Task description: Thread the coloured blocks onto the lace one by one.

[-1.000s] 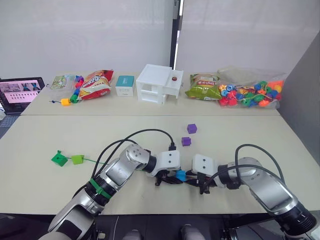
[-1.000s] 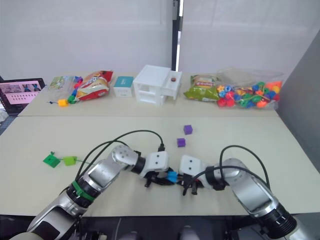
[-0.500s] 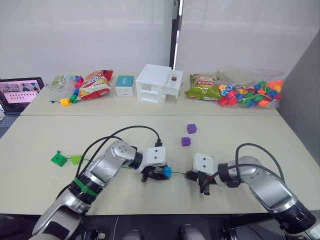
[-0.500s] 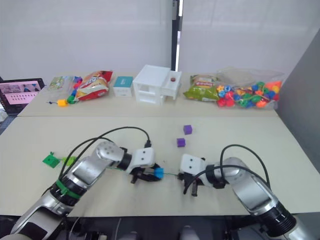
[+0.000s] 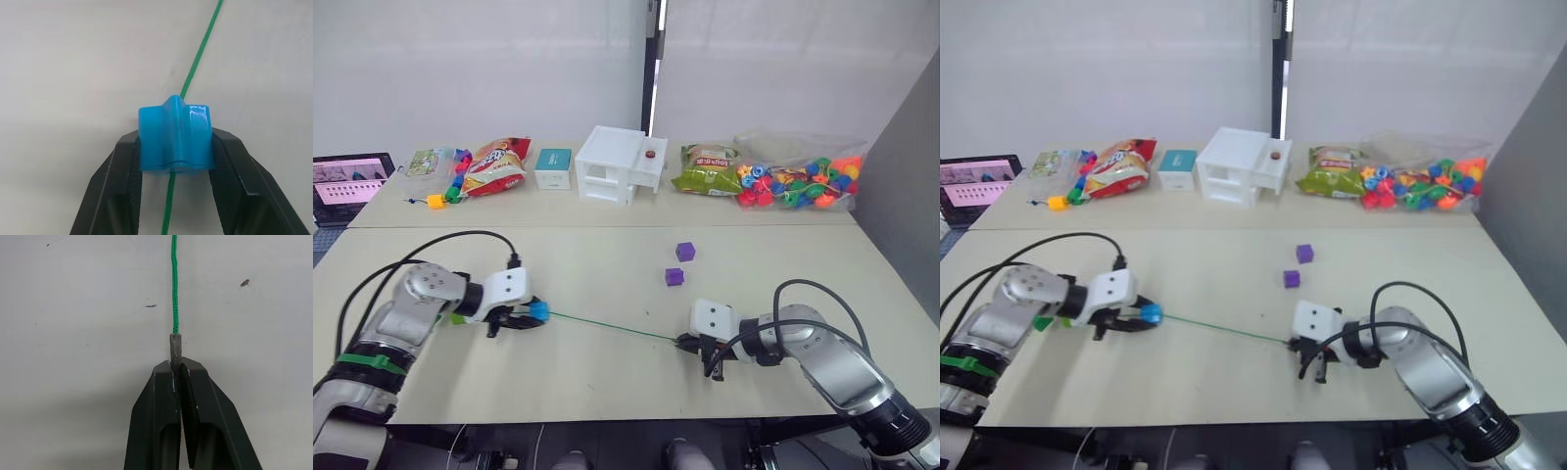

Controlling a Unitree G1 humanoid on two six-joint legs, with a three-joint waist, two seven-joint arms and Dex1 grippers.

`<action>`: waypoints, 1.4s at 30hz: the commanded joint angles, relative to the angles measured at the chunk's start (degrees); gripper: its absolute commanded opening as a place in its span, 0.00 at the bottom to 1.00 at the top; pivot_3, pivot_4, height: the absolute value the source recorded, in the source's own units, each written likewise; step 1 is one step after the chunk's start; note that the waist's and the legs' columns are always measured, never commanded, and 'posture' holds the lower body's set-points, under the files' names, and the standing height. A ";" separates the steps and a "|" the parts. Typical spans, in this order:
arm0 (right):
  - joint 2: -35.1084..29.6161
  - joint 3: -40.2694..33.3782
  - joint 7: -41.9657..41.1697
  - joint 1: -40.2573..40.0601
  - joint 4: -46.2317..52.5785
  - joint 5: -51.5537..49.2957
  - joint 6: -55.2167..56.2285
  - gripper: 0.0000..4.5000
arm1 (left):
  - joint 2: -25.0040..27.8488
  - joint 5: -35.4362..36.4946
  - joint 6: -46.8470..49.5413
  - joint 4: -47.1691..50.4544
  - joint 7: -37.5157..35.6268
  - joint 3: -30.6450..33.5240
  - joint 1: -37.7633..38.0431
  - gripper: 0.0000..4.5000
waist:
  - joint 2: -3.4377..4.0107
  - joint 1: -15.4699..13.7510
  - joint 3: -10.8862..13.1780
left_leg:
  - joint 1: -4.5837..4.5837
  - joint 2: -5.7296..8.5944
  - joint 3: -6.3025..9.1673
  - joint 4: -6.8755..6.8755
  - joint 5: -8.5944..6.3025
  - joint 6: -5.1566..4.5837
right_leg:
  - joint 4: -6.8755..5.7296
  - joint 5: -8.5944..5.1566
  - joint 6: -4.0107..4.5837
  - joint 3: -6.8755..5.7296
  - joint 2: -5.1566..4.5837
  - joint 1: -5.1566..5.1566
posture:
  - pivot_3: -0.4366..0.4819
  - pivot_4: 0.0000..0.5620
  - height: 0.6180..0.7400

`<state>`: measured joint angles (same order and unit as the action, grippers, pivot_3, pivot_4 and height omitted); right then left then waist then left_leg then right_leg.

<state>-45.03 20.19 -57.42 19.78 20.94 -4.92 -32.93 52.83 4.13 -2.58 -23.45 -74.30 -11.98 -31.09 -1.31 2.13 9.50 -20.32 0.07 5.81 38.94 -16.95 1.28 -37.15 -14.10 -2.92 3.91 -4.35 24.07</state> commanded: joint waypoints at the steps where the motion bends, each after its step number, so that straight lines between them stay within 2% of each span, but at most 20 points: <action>1: -0.66 0.14 -0.43 0.84 1.16 0.66 -0.81 0.00 | 2.54 -4.09 -3.64 -7.08 1.35 0.91 -1.00 0.31 | 0.00 0.15 0.00 | 0.00 0.00 0.00 0.00 0.00 0.00 | 0.00 0.00 0.00 0.00 0.00 0.00 | 0.48 0.27 1.00; 6: -0.60 0.19 -0.60 0.99 1.06 0.71 -0.81 0.00 | 4.13 -5.58 -5.19 -8.40 0.45 0.72 -0.69 0.31 | 0.01 0.32 0.00 | 0.00 0.00 0.00 0.00 0.00 0.00 | -0.04 0.00 0.00 0.00 0.00 0.01 | 0.48 0.27 1.00; 8: -0.54 0.21 -0.62 1.11 0.96 0.73 -0.82 0.00 | 4.71 -5.91 -5.32 -8.20 0.50 0.84 -0.14 0.55 | 0.01 0.50 0.00 | 0.00 0.00 0.00 0.00 0.00 0.00 | -0.05 0.00 0.00 0.00 0.00 0.02 | 0.48 0.27 1.00; 14: -0.26 0.24 -0.78 1.53 0.54 0.84 -0.76 0.00 | 4.49 -4.52 -2.05 -4.90 -1.01 2.02 -0.09 0.99 | 0.02 0.57 0.00 | 0.01 -0.01 -0.01 -0.04 -0.01 -0.01 | -0.05 0.00 0.00 0.00 0.01 0.04 | 0.48 0.27 1.00; 19: 0.26 0.26 -1.10 2.60 1.09 0.73 -1.49 0.00 | 3.00 1.77 7.70 4.00 -5.20 4.31 -2.24 1.00 | 0.02 0.47 0.02 | -0.05 0.00 -0.01 -0.03 -0.01 -0.01 | -0.05 0.00 0.00 0.00 0.00 0.07 | 0.48 0.27 1.00; 22: 1.20 1.71 -1.42 4.77 2.39 0.93 -3.49 0.00 | 0.89 6.90 15.70 14.15 -6.88 4.40 -2.21 1.00 | -0.01 0.33 0.05 | -0.17 0.00 0.00 0.02 0.00 -0.01 | -0.04 0.00 0.00 -0.01 -0.01 0.12 | 0.48 0.27 1.00; 26: 2.45 3.64 -1.45 7.56 2.99 1.51 -6.76 0.00 | -2.49 9.75 22.54 23.45 -5.48 3.16 -1.78 1.00 | -0.01 0.36 0.05 | -0.19 0.00 0.02 0.03 -0.01 -0.01 | -0.04 0.00 -0.01 -0.01 -0.02 0.14 | 0.48 0.27 1.00; 28: 3.45 5.50 -1.08 9.48 2.97 2.26 -8.76 0.00 | -6.75 9.94 24.61 27.08 -3.28 0.98 -2.23 1.00 | -0.01 0.41 0.04 | -0.19 0.00 0.03 0.03 -0.01 -0.01 | -0.04 0.00 0.00 0.00 -0.01 0.15 | 0.48 0.27 1.00; 35: 5.50 9.30 0.00 13.62 2.48 4.39 -12.53 0.00 | -19.00 4.86 23.11 27.39 3.28 -7.50 -2.47 1.00 | -0.01 0.30 0.04 | -0.27 0.03 0.04 0.06 -0.01 -0.01 | -0.02 0.00 0.00 0.00 -0.03 0.18 | 0.48 0.27 1.00; 42: 5.60 9.77 0.44 13.90 3.43 4.26 -13.85 0.00 | -22.67 2.95 21.61 23.93 4.41 -10.26 -3.60 1.00 | -0.01 0.32 0.04 | -0.27 0.04 0.05 0.07 0.00 -0.01 | -0.02 0.01 0.00 0.00 -0.03 0.20 | 0.48 0.27 1.00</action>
<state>-39.51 30.61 -57.24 32.82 22.05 -0.72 -46.48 30.46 7.56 20.14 0.40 -70.10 -22.03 -33.68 -1.32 2.44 9.55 -20.59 0.11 5.85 39.02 -16.95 1.27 -37.17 -14.09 -2.92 3.91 -4.39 24.26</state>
